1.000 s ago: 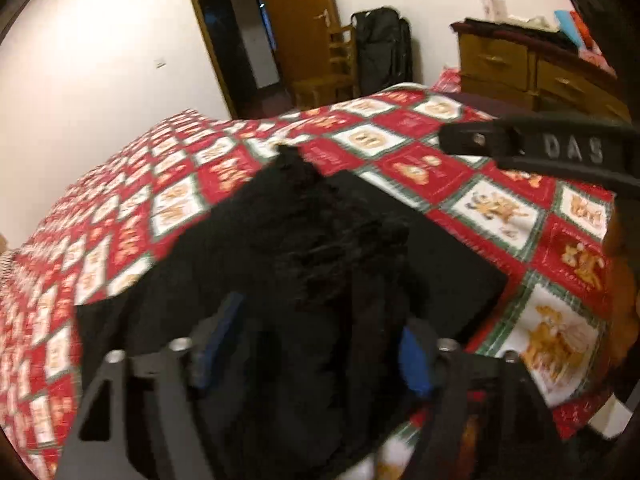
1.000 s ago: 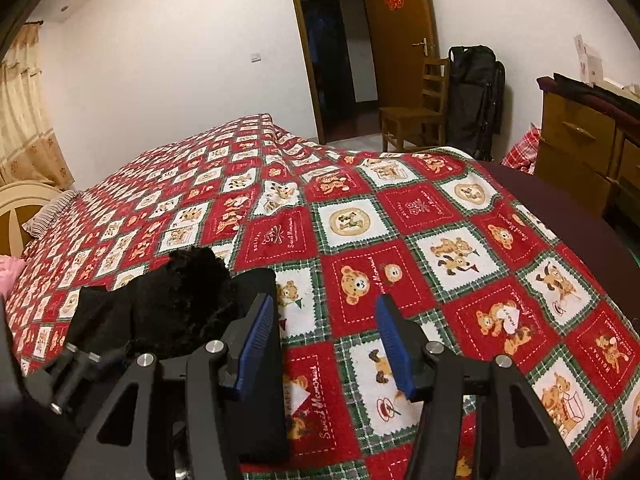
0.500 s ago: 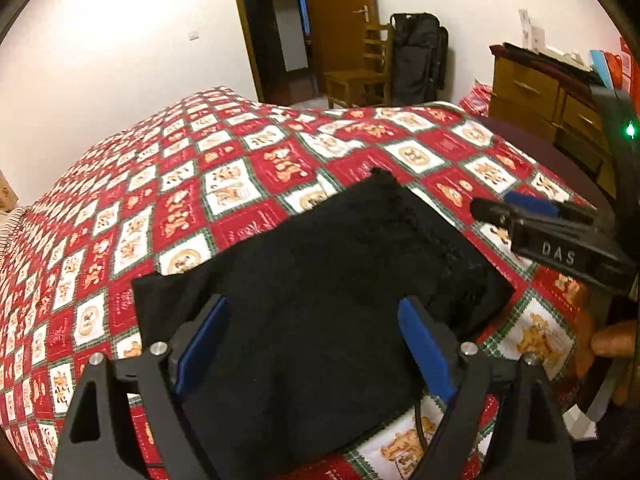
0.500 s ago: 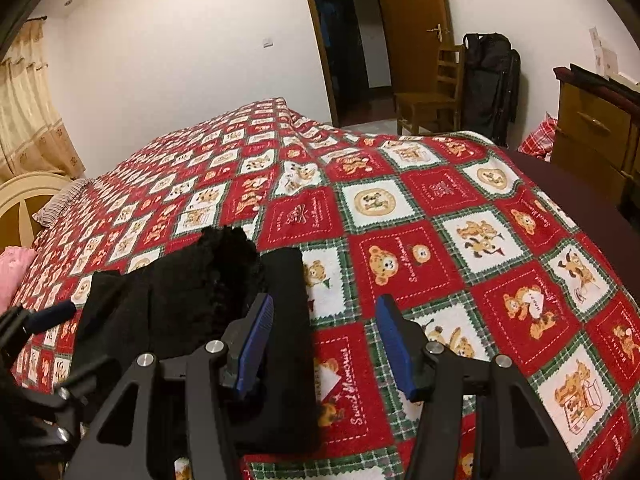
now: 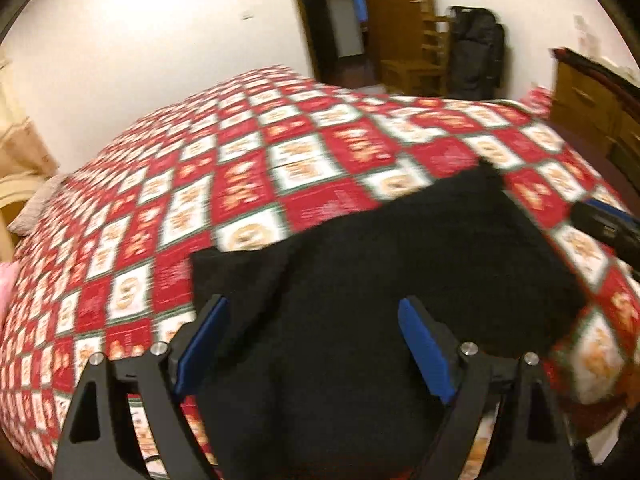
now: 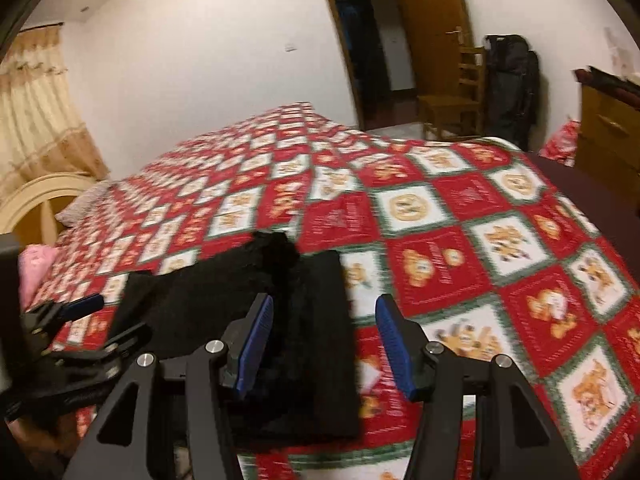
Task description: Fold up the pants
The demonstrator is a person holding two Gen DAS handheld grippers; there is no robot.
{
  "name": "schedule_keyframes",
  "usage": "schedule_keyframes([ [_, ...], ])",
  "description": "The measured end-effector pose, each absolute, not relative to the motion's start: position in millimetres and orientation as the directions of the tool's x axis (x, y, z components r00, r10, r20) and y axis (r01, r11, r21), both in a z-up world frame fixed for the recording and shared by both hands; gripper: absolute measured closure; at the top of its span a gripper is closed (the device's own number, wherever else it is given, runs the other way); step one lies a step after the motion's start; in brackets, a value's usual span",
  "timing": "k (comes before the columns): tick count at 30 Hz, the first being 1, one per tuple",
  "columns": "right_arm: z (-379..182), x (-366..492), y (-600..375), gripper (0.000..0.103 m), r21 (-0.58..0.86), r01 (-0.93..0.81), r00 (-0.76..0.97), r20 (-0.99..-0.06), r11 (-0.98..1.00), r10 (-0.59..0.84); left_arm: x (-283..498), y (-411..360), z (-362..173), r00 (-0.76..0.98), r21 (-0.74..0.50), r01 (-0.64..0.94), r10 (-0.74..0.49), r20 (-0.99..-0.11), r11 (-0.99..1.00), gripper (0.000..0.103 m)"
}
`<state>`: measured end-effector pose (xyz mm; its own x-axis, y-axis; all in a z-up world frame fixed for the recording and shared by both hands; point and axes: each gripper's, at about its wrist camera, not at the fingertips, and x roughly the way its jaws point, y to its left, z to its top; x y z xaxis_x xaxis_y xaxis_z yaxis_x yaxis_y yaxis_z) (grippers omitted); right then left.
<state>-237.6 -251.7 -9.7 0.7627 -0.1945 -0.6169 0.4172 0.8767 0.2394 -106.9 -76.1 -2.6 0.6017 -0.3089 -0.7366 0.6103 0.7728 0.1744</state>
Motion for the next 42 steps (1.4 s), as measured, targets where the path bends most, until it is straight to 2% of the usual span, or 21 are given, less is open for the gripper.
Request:
schedule_keyframes([
  [9,-33.3,-223.2,-226.2,0.048,0.190,0.330,0.730,-0.673,0.925,-0.122,-61.3,-38.5,-36.7,0.567,0.124,0.481,-0.200,-0.799,0.868,0.014],
  [12,-42.0,-216.6,-225.3,0.048,0.242,0.308,0.719,-0.692,0.920,-0.059,-56.3,-36.9,-46.4,0.533,0.090,0.476,-0.206,-0.820,0.875,0.014],
  [17,-50.8,-207.4,-216.8,0.048,0.155,0.303,0.662,-0.744,0.940,-0.091,-56.7,-33.0,-46.2,0.534,0.083,0.482,-0.217,-0.817,0.872,0.014],
  [19,-51.3,-208.6,-214.0,0.061,0.136,0.292,0.669,-0.736,0.947,-0.100,-55.0,-25.2,-44.0,0.526,0.059,0.470,-0.226,-0.820,0.881,0.014],
  [21,-45.7,-209.2,-205.5,0.083,0.076,0.246,0.679,-0.725,0.966,-0.116,-52.7,-14.4,-41.9,0.527,0.045,0.447,-0.222,-0.820,0.893,0.014],
  [24,-34.2,-213.0,-205.3,0.094,0.059,0.215,0.696,-0.710,0.975,-0.111,-45.6,7.3,-38.8,0.533,0.030,0.389,-0.198,-0.823,0.921,0.014],
  [27,-14.4,-225.4,-211.3,0.095,0.031,0.220,0.718,-0.682,0.975,-0.141,-38.2,19.7,-34.2,0.546,0.034,0.350,-0.174,-0.819,0.936,0.014],
  [32,-32.9,-233.4,-224.5,0.095,-0.033,0.246,0.631,-0.753,0.969,-0.186,-25.6,20.7,-30.2,0.571,0.041,0.323,-0.161,-0.805,0.945,0.014],
  [37,-31.6,-238.5,-230.4,0.093,0.004,0.247,0.651,-0.741,0.969,-0.163,-15.1,3.5,-43.3,0.555,0.090,0.352,-0.131,-0.821,0.932,0.014],
  [39,-21.5,-239.9,-228.8,0.090,0.018,0.221,0.652,-0.746,0.975,-0.134,-11.8,0.9,-43.7,0.558,0.113,0.362,-0.118,-0.822,0.925,0.014],
  [42,9.2,-242.9,-226.5,0.089,0.011,0.237,0.730,-0.662,0.971,-0.171,-4.4,7.2,-30.2,0.589,0.108,0.352,-0.130,-0.798,0.930,0.014],
])
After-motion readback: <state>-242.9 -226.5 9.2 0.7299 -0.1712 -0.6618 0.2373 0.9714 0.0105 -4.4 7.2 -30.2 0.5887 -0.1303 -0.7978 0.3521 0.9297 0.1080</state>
